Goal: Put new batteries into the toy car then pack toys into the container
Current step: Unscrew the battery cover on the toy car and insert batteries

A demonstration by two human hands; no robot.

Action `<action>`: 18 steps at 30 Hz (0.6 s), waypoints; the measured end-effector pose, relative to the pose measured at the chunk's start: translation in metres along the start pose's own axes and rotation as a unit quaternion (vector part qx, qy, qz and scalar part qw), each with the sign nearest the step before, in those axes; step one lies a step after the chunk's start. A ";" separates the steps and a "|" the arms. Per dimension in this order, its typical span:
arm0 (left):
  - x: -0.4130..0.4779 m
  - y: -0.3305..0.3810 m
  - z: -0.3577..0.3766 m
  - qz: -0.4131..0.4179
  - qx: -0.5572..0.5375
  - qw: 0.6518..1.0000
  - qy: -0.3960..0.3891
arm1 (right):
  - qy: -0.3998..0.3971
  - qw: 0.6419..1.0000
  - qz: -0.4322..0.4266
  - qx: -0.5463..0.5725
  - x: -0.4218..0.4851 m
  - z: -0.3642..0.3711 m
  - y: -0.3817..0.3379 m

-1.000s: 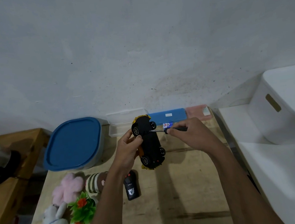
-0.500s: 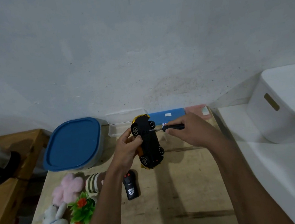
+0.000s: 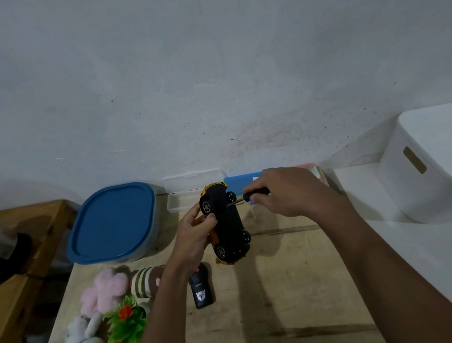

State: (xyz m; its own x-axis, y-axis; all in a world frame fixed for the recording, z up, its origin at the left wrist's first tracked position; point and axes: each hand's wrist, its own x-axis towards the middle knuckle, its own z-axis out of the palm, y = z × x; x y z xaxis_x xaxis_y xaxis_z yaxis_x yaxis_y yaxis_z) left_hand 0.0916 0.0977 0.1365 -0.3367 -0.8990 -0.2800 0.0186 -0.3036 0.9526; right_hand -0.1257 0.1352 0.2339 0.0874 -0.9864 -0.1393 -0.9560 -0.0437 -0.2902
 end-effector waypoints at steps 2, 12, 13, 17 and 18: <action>0.001 0.000 -0.002 0.001 -0.006 1.000 0.003 | -0.015 1.000 0.017 0.000 0.003 -0.001 0.000; 0.002 0.003 -0.001 0.011 -0.061 0.998 -0.004 | -0.055 0.995 0.017 0.084 0.005 -0.008 0.006; 0.002 0.004 -0.001 0.012 -0.067 0.998 -0.006 | -0.051 0.995 0.018 0.087 0.004 -0.008 0.007; 0.001 0.006 0.001 0.011 -0.074 0.997 -0.009 | -0.037 0.995 0.019 0.088 0.002 -0.006 0.008; 0.000 0.006 0.001 0.011 -0.072 0.997 -0.011 | -0.034 0.996 0.018 0.081 0.001 -0.007 0.007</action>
State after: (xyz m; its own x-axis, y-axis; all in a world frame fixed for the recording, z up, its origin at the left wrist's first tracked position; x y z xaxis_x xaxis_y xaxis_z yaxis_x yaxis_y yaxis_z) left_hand 0.0909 0.0957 0.1421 -0.3559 -0.8991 -0.2548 0.1616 -0.3278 0.9308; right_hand -0.1341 0.1324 0.2379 0.0780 -0.9736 -0.2146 -0.9012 0.0231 -0.4327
